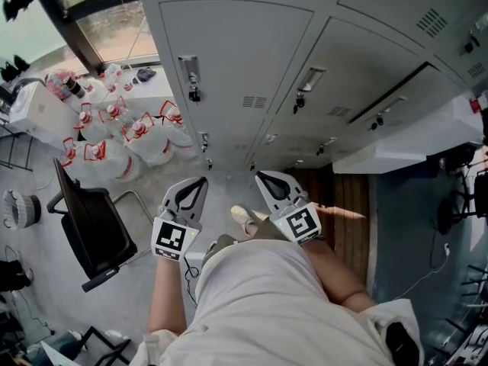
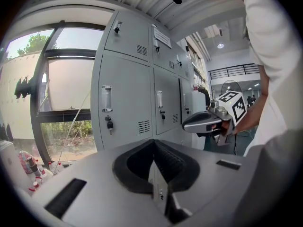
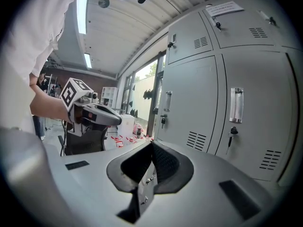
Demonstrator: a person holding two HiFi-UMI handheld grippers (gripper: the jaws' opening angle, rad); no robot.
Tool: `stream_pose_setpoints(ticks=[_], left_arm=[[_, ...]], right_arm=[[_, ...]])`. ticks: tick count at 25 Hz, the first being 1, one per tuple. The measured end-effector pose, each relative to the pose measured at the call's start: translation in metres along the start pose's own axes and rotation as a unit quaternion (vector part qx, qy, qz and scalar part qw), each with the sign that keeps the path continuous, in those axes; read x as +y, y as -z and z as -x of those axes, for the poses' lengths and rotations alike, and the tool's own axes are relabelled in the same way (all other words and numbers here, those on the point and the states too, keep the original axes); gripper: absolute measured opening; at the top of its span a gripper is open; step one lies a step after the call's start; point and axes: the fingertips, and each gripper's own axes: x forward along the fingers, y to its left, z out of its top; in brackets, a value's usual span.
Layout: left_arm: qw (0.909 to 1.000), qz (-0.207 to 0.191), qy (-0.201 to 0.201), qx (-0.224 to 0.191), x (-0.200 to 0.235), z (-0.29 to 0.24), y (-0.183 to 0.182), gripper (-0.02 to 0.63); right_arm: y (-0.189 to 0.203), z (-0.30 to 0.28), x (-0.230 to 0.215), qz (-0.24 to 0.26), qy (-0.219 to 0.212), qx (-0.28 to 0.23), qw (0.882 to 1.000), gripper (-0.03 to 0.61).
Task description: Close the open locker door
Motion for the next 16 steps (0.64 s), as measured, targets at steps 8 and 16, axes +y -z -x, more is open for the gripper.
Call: stream_pose_setpoints(ticks=[8,16], left_arm=[[1.0,0.007,-0.004,0.001,0.0029,0.0022,0.0036,0.003],[0.9999,0.014,-0.003,-0.001,0.0052,0.0038,0.0046,0.003]], right_arm=[[0.0005,-0.0025,0.0008,-0.003,-0.001,0.002,1.0,0.012],[-0.0005,-0.0042,-0.0004,-0.013,0.0,0.011,1.0,0.012]])
